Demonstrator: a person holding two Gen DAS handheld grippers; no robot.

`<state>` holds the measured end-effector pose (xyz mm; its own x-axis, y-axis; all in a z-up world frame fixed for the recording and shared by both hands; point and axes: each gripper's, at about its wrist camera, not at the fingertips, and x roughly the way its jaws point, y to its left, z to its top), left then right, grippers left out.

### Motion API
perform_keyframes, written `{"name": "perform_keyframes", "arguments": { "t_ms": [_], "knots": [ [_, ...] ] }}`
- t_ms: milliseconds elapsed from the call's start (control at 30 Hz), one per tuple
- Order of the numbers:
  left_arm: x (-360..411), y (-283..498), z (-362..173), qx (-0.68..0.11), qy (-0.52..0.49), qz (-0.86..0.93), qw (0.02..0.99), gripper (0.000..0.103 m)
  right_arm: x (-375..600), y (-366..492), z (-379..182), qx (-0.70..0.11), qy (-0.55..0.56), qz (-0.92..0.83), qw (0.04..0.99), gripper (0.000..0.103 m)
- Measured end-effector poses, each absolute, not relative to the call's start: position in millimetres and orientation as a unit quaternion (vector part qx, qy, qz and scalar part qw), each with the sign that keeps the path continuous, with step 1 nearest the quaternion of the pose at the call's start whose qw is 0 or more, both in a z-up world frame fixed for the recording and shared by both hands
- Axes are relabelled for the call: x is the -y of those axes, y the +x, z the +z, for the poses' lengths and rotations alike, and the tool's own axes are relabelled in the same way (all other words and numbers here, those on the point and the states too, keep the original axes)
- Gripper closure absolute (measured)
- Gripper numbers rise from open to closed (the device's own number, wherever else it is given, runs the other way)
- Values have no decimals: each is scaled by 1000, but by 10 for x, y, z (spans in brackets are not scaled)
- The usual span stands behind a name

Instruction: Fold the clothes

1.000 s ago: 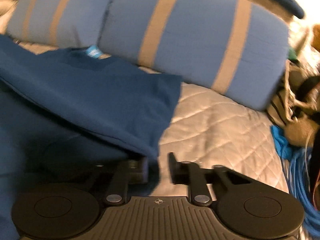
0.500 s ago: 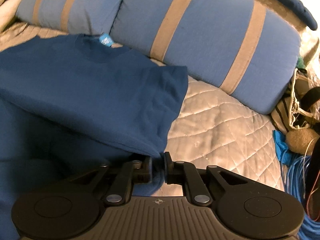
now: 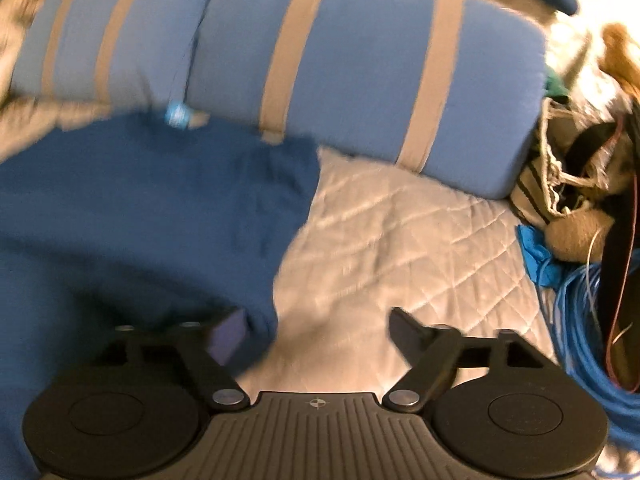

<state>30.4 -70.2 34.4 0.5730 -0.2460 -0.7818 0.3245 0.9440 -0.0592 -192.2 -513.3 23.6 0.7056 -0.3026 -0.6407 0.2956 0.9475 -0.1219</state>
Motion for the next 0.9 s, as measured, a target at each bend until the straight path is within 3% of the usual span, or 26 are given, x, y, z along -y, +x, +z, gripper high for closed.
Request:
{"name": "perform_keyframes", "arguments": {
  "t_ms": [133, 300, 500, 667, 900],
  "knots": [
    [660, 180, 477, -407, 40, -148, 900, 61, 5210, -1813, 254, -321, 34, -181, 929, 14],
    [603, -66, 726, -366, 38, -130, 921, 36, 5264, -1598, -6, -358, 37, -211, 909, 11],
    [557, -352, 947, -339, 31, -131, 931, 30, 5274, -1709, -32, -356, 45, -239, 902, 9],
    [529, -537, 1025, -329, 36, -128, 935, 28, 5215, -1908, 187, -339, 43, -240, 909, 0],
    [431, -825, 1228, -298, 42, -121, 946, 28, 5024, -2258, 563, -313, 29, -232, 920, 0]
  ]
}}
